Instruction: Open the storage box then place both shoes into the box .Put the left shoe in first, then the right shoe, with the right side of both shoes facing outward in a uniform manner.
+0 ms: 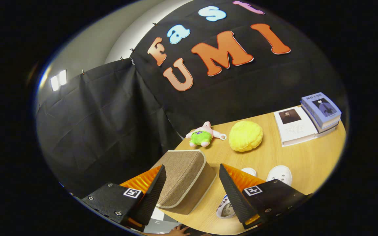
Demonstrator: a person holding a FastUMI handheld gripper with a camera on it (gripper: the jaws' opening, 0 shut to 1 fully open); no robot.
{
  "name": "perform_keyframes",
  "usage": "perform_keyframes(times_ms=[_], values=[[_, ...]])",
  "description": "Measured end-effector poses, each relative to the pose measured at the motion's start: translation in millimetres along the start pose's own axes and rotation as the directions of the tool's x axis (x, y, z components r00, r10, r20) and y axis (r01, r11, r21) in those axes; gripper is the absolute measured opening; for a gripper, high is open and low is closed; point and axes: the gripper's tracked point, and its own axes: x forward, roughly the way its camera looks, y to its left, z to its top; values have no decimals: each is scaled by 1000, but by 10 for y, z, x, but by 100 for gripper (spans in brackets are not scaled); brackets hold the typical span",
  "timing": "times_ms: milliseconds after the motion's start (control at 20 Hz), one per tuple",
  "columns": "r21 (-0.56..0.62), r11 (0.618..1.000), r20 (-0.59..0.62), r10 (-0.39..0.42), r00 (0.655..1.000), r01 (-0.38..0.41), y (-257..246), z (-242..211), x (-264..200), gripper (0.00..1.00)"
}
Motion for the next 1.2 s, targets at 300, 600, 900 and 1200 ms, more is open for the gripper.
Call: perform_keyframes(times_ms=[300,600,900,1200], values=[[171,981,-55,105,993,-94,-5,-294,380,96],[338,924,-78,220,972,-181,100,-483,736,96],[398,890,-116,288,951,-221,296,-831,941,96],[419,878,-96,297,950,-232,342,-982,1078,96]])
